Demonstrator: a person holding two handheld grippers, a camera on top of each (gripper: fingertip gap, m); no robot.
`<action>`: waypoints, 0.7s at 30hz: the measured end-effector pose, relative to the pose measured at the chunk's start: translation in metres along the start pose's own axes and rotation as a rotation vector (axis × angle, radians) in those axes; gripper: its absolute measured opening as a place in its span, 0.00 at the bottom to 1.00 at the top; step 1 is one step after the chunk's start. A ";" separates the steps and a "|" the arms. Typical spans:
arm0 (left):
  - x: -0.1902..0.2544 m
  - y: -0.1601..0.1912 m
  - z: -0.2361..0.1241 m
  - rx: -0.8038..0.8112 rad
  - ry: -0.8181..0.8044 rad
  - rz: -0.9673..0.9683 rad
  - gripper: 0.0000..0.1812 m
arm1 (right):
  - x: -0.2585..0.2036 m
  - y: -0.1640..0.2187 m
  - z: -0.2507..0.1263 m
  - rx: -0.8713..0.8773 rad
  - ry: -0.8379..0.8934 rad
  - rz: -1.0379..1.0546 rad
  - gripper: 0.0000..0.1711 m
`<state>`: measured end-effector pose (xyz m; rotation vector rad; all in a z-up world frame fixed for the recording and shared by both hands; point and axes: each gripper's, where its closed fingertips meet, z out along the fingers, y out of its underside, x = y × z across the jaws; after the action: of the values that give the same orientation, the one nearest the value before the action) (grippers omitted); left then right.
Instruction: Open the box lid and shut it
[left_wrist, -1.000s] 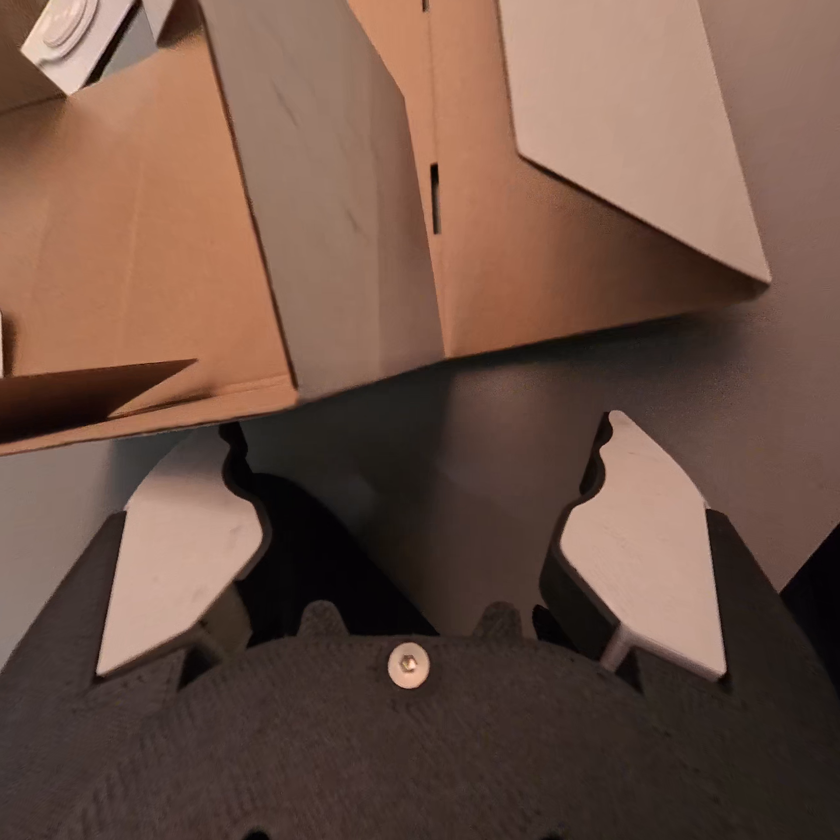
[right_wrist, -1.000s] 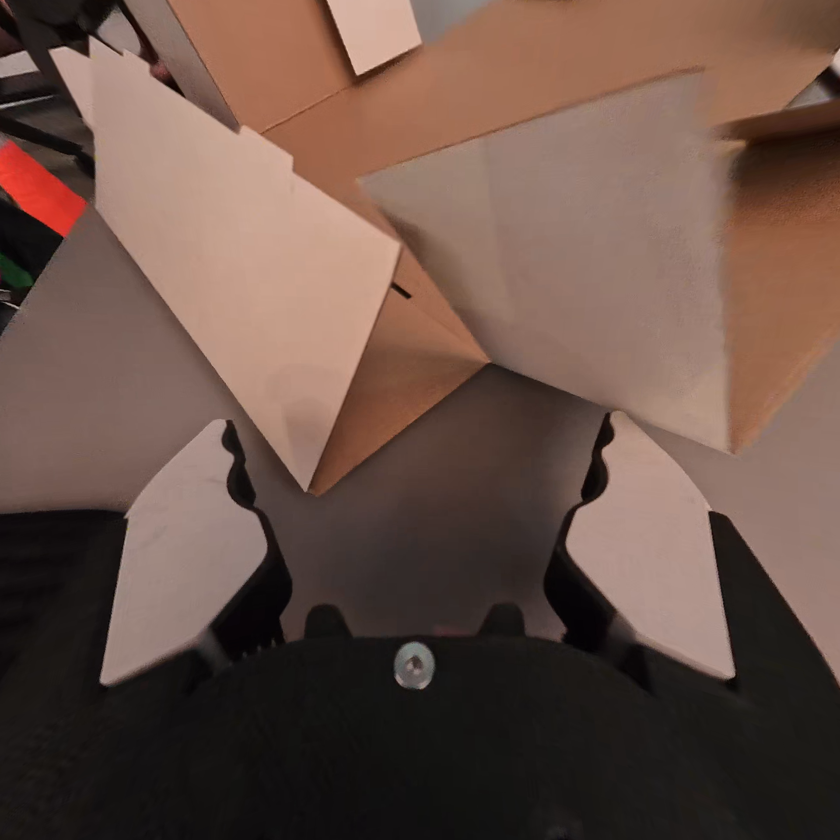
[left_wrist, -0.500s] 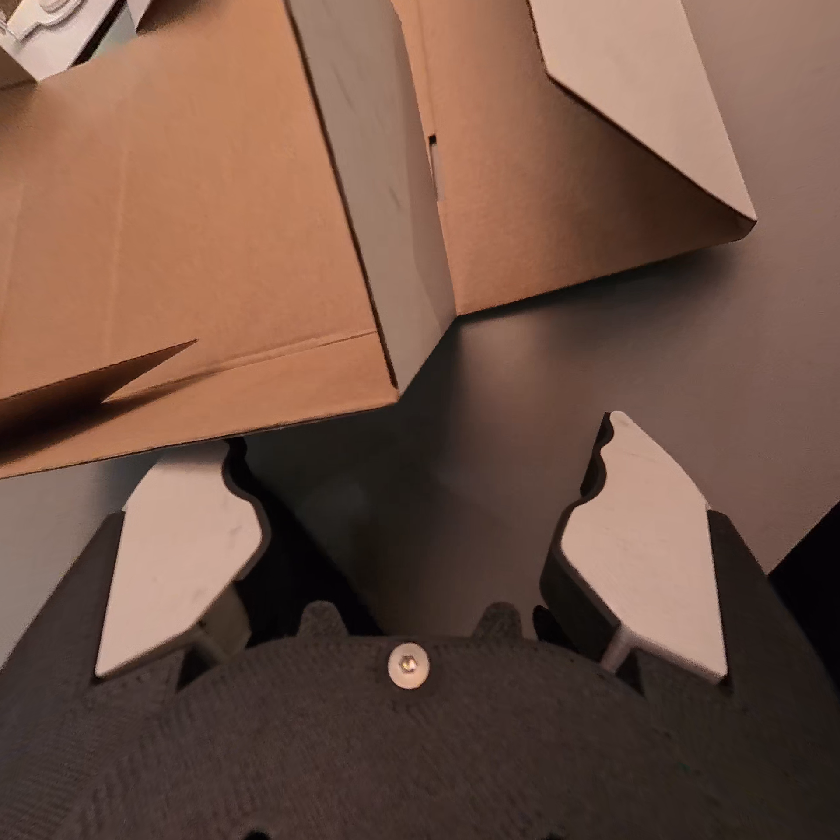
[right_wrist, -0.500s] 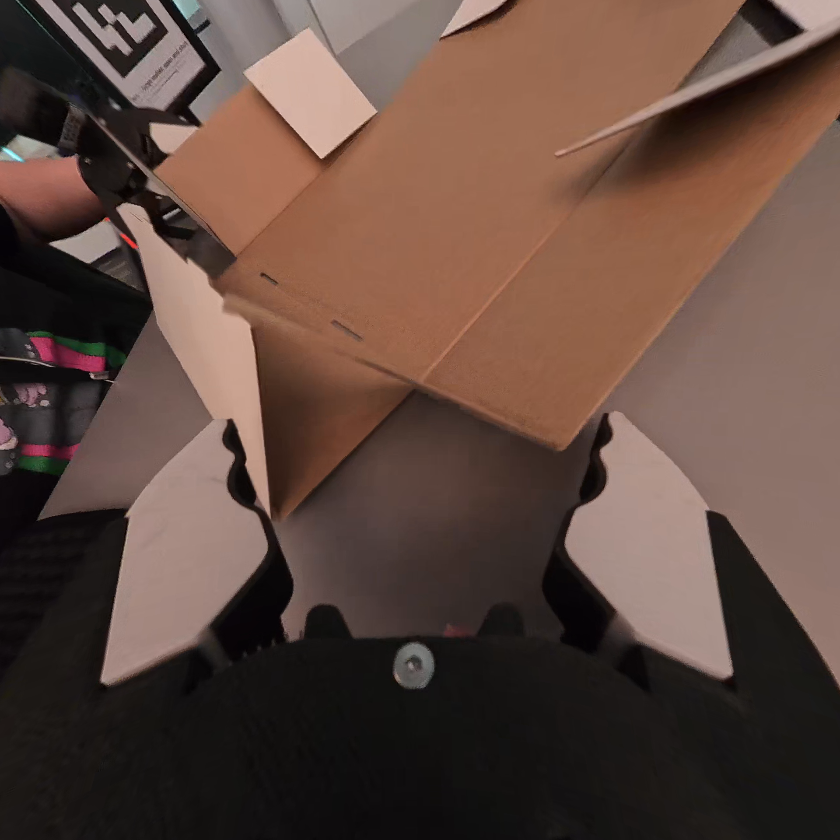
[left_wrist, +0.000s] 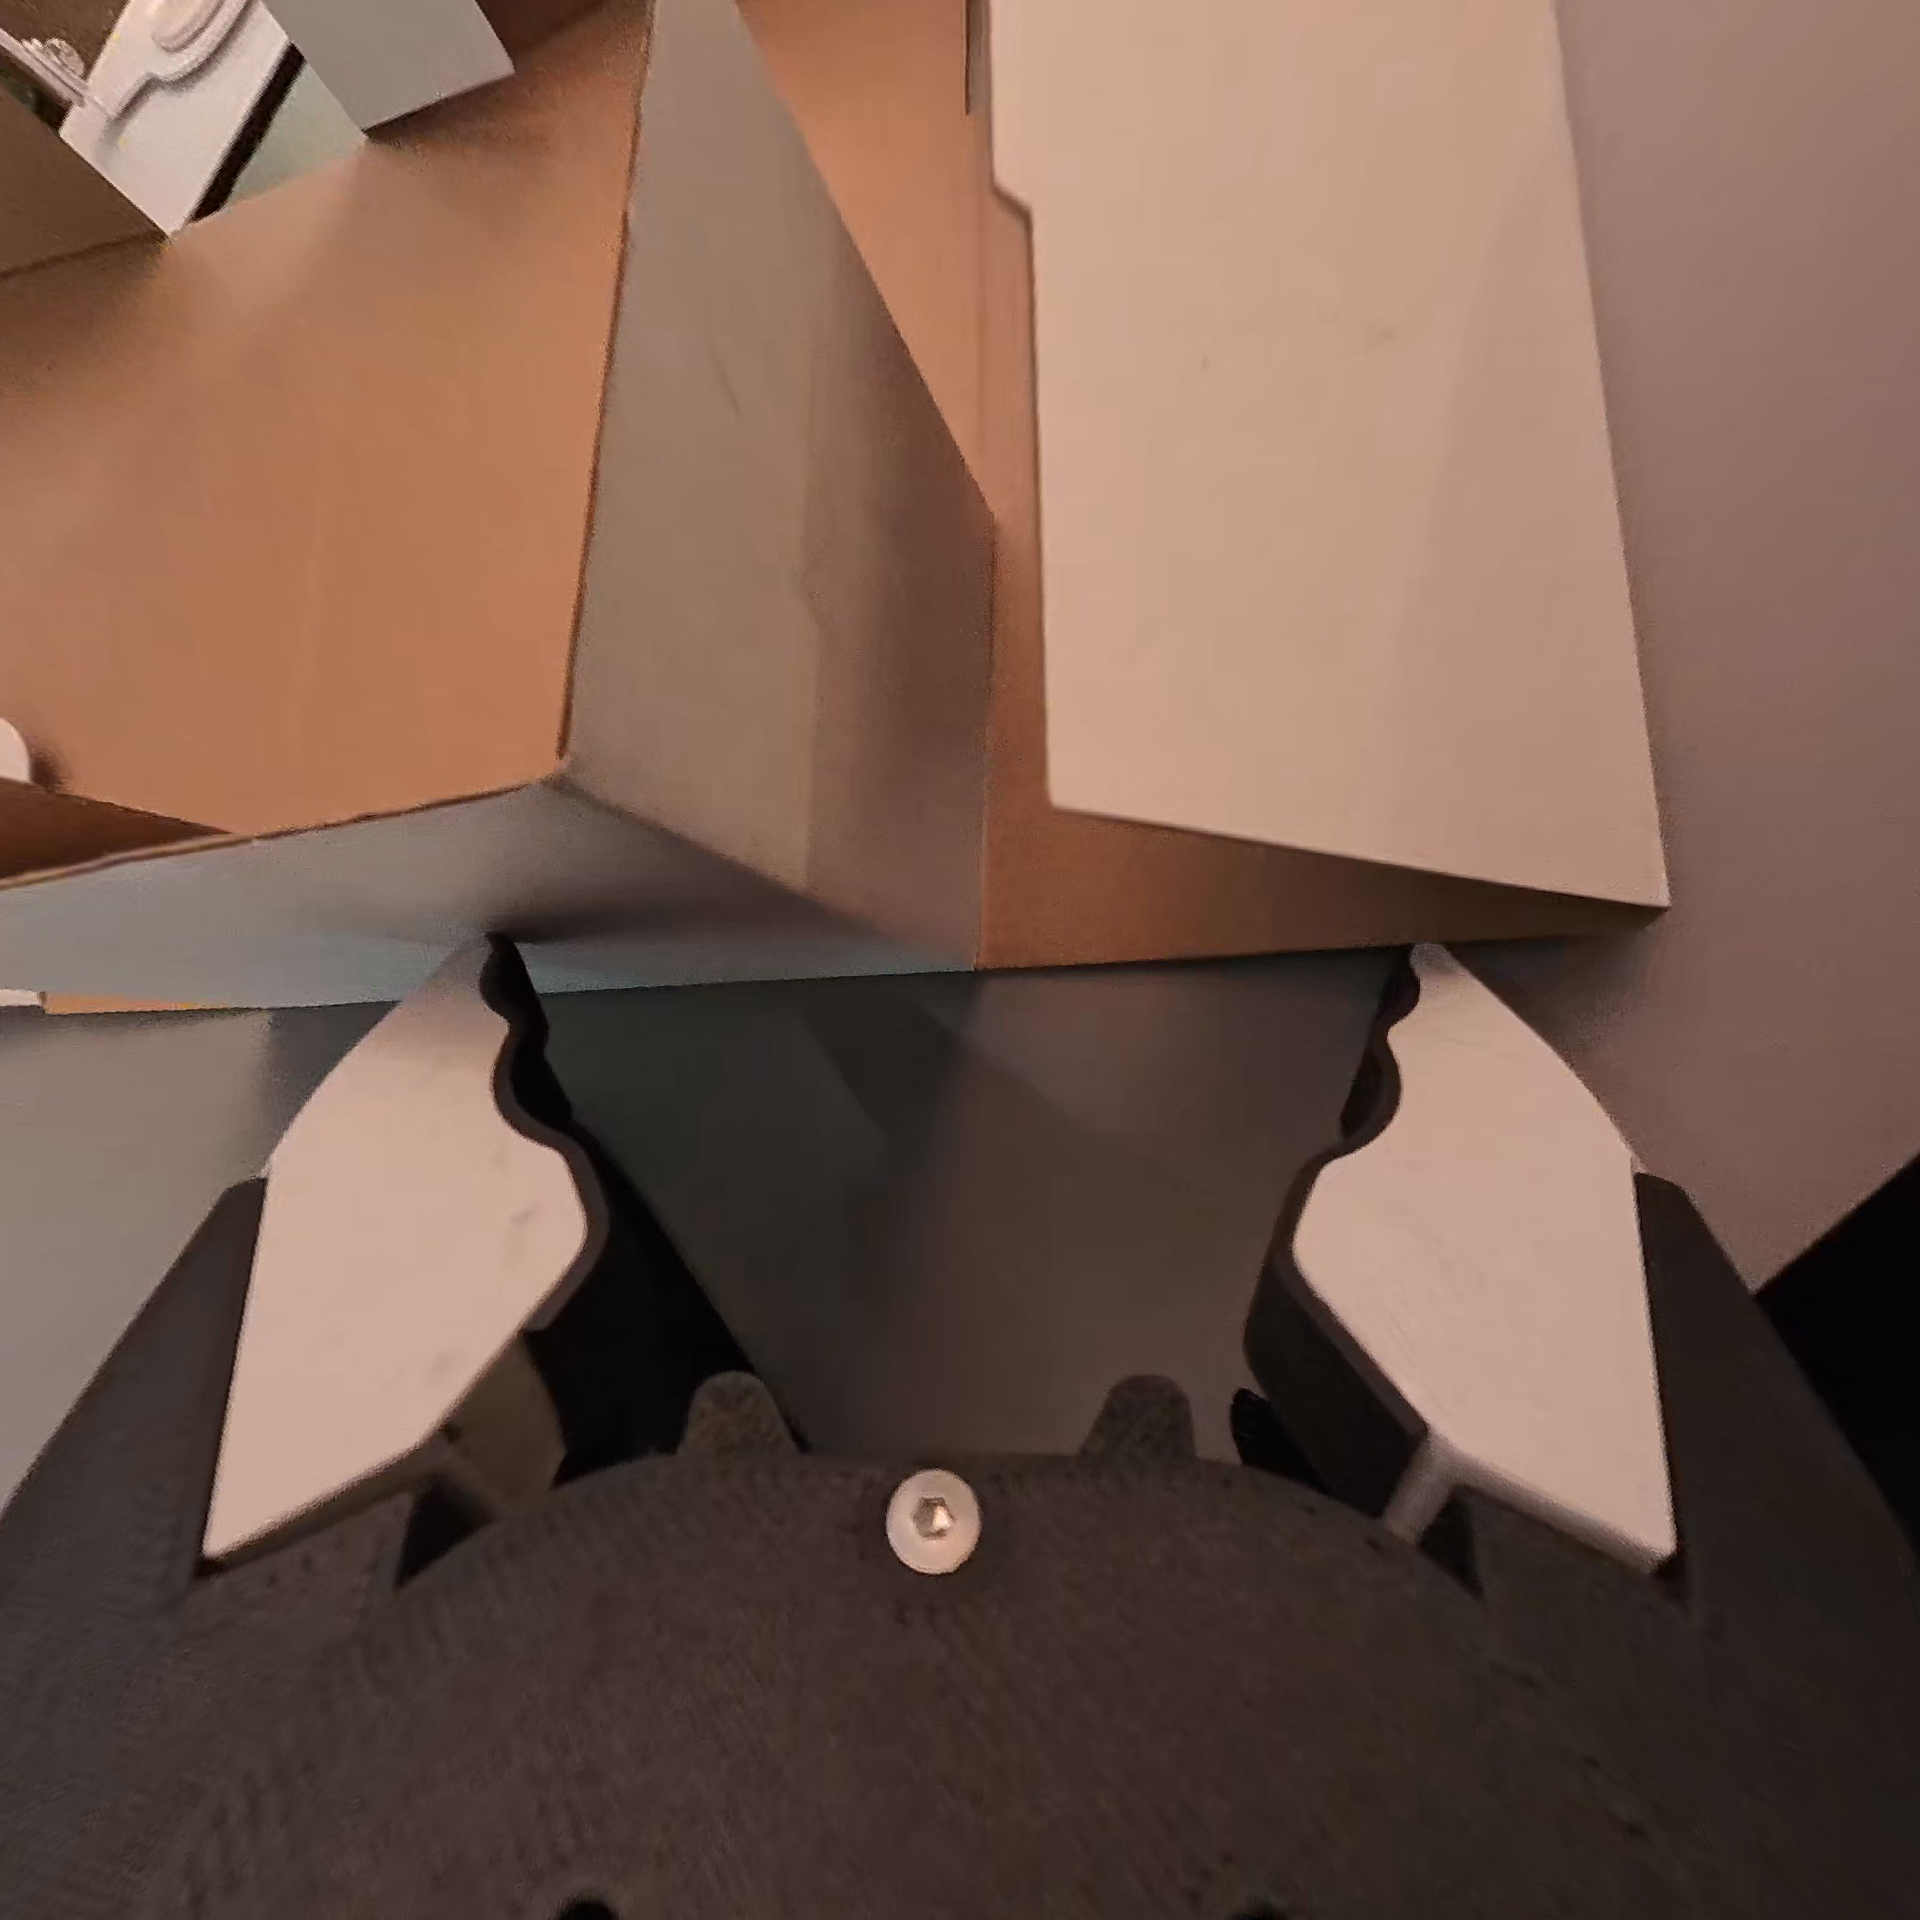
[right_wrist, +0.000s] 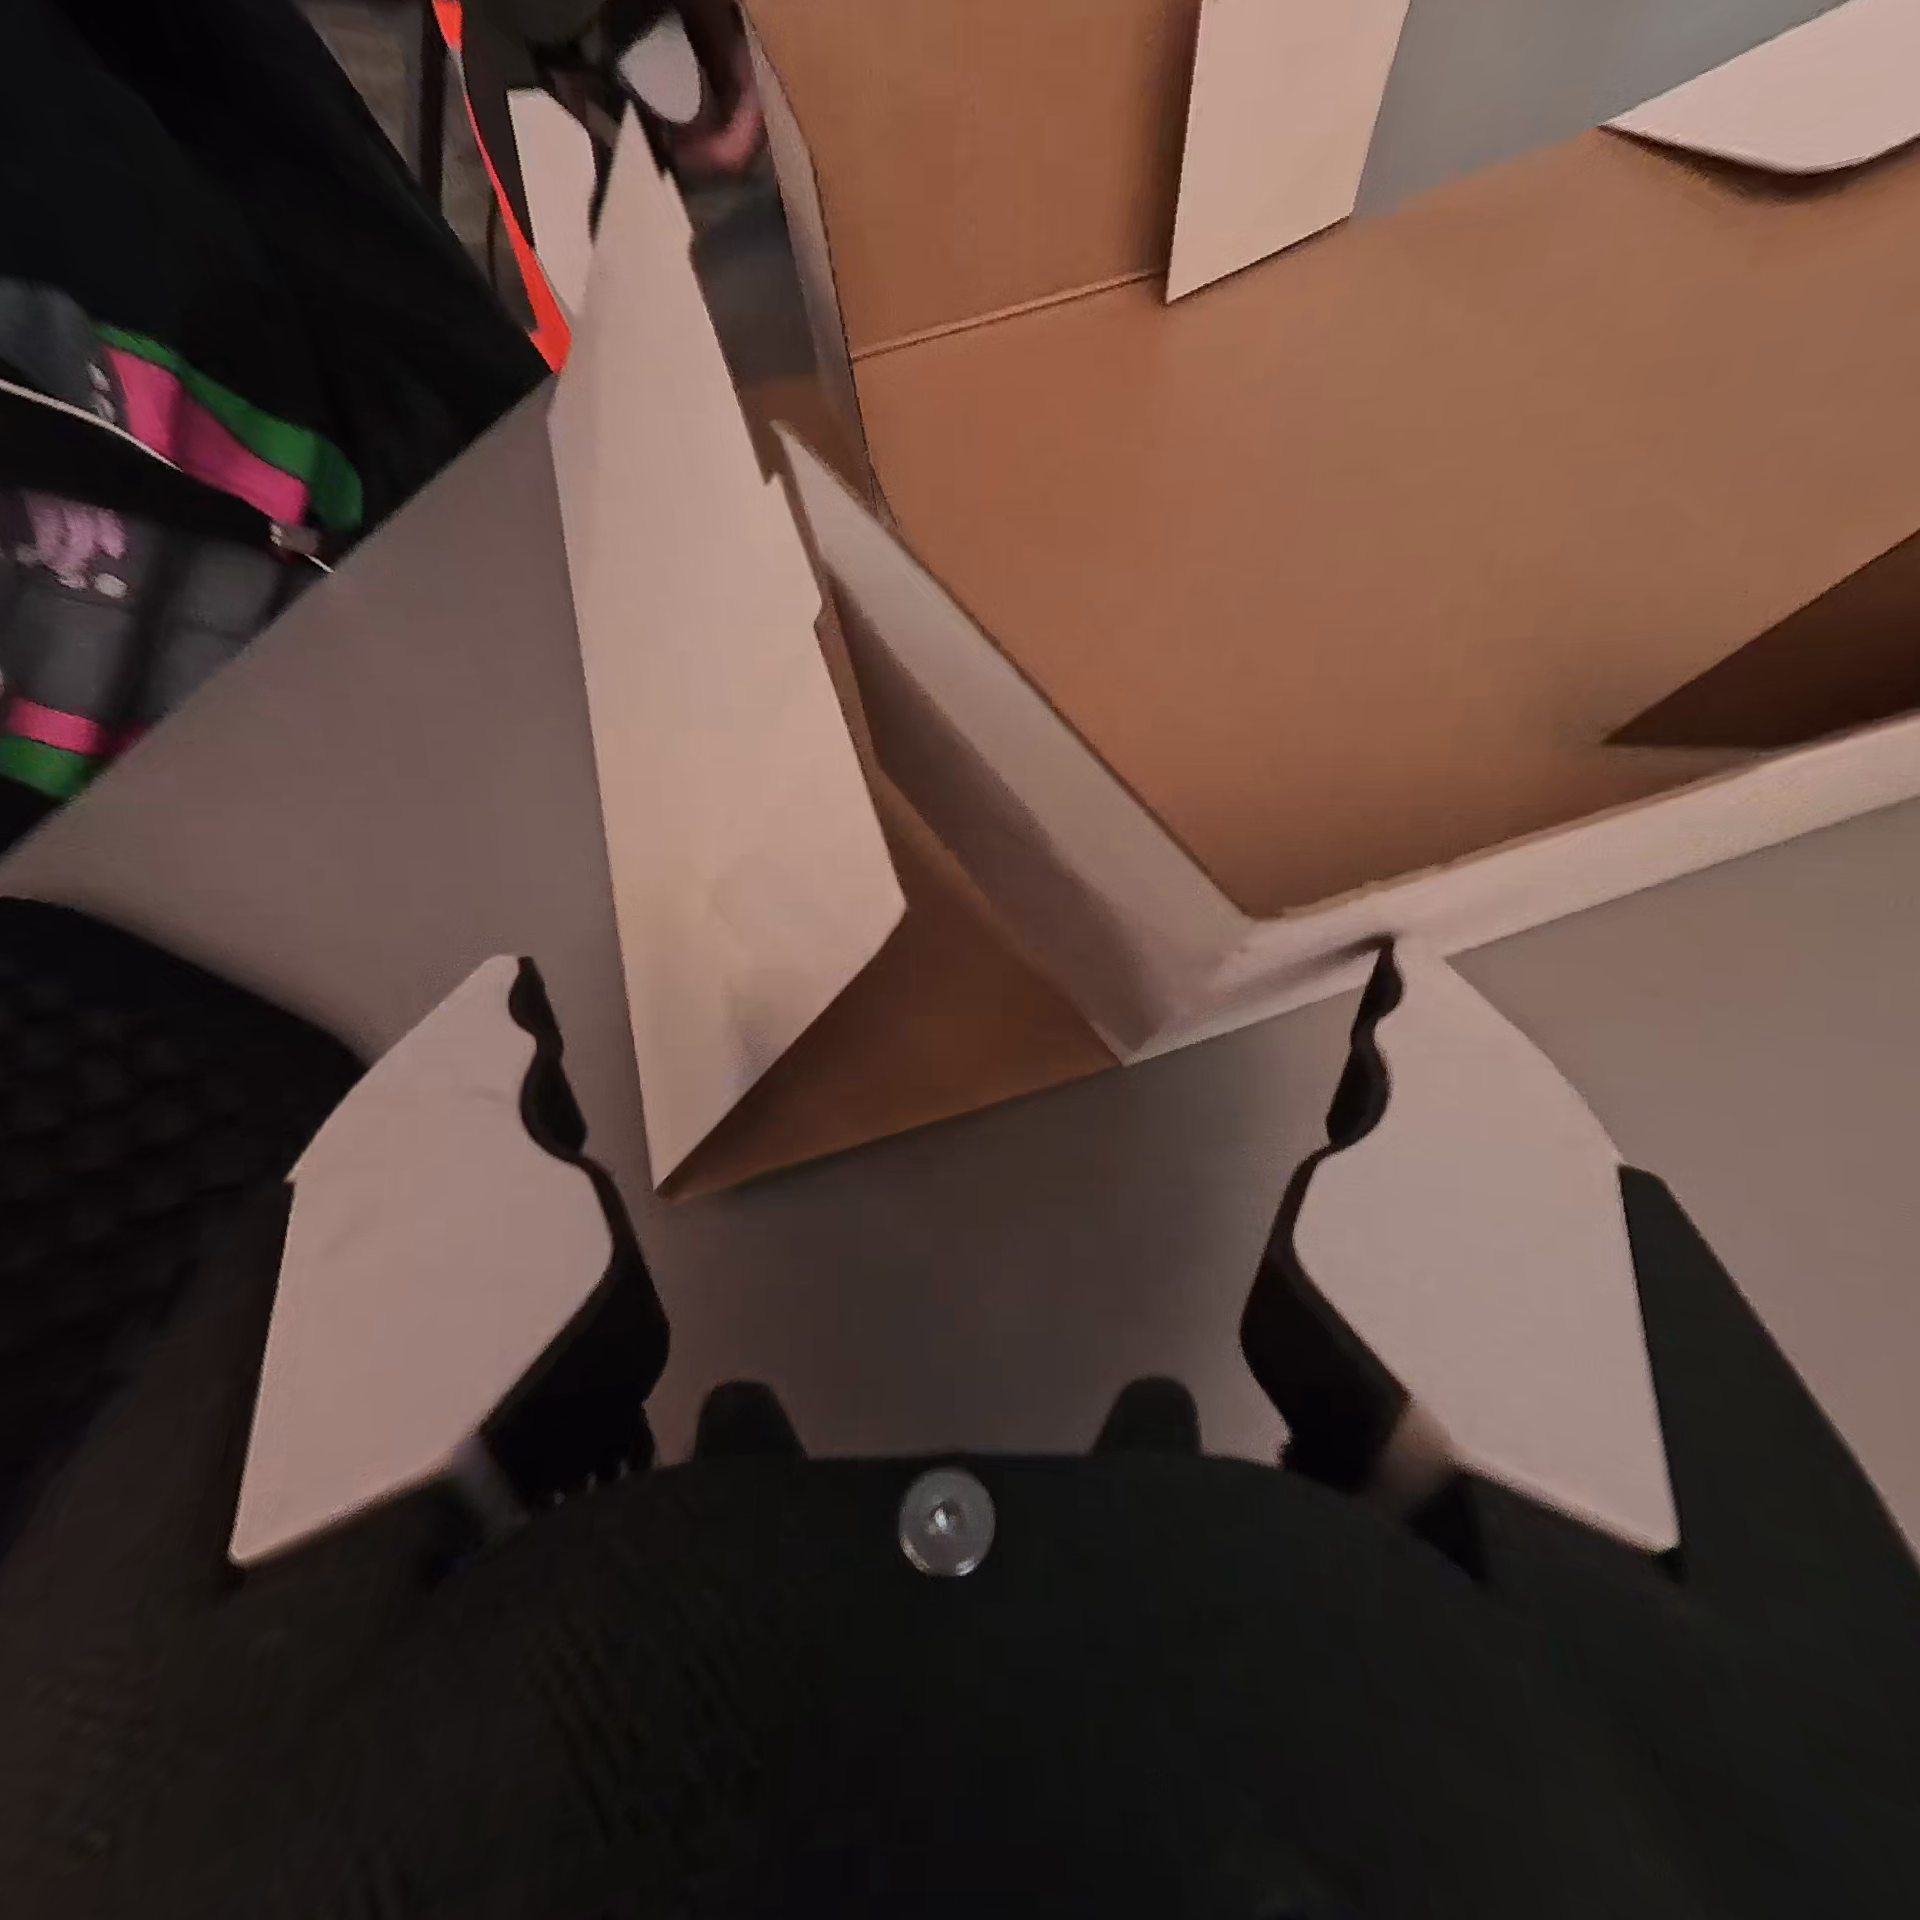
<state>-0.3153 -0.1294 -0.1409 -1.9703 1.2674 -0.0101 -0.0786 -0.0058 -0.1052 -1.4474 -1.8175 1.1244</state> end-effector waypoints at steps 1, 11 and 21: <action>0.002 0.000 -0.001 -0.006 -0.002 0.000 0.80 | -0.003 0.000 0.005 0.002 0.015 -0.030 0.83; 0.025 0.002 -0.014 -0.070 0.011 0.030 0.80 | -0.032 0.022 0.015 -0.157 0.114 -0.212 0.84; 0.042 -0.003 -0.019 -0.054 0.029 0.051 0.80 | -0.062 0.041 0.015 -0.186 0.178 -0.280 0.84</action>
<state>-0.2996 -0.1733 -0.1418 -1.9901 1.3490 0.0209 -0.0537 -0.0665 -0.1431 -1.2954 -1.9622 0.6832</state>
